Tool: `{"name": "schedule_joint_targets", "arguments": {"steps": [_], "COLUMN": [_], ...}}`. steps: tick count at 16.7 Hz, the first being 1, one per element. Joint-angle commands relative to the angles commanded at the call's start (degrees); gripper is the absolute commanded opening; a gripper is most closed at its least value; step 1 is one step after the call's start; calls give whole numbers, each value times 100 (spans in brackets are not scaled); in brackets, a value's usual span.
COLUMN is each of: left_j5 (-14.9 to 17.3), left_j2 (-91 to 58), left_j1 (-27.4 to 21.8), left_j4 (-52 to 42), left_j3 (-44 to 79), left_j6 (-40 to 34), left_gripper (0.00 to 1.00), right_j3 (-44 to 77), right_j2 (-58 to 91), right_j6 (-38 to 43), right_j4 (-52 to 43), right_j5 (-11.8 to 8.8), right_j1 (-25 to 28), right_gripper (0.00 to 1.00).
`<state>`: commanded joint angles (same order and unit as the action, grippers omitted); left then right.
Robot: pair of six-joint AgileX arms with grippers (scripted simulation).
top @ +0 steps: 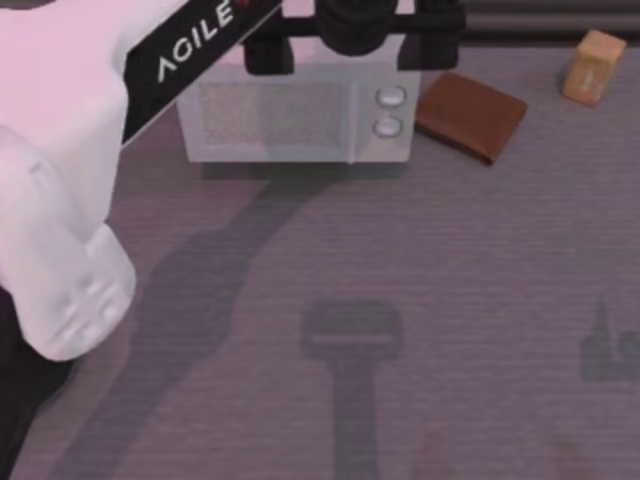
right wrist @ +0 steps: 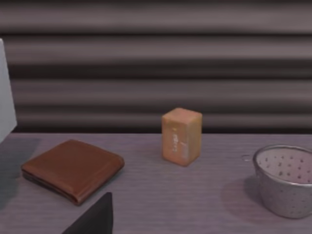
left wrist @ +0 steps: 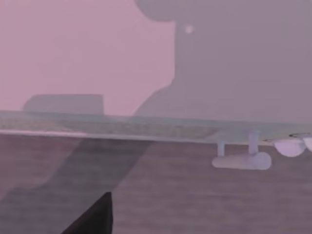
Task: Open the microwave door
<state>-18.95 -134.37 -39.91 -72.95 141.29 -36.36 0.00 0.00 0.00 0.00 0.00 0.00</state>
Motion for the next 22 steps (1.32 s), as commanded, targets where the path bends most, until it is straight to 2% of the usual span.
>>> {"name": "schedule_joint_targets", "arguments": {"steps": [7,12,22], "left_j5": [105,117,117], "left_j2": [-404,-451,-451], "left_j1": [238,265,265], "left_j4": [1117,1239,1239], "left_j3": [-621,-691,-691], "left_j6": [244,271,271], "left_gripper": [100,100,25], "right_j3": [0,0,0], "right_j2": [0,0,0], "right_j6": [0,0,0], "right_j4": [0,0,0], "right_j5": [0,0,0], "right_j1": [0,0,0], "right_gripper": [100,100,100]}}
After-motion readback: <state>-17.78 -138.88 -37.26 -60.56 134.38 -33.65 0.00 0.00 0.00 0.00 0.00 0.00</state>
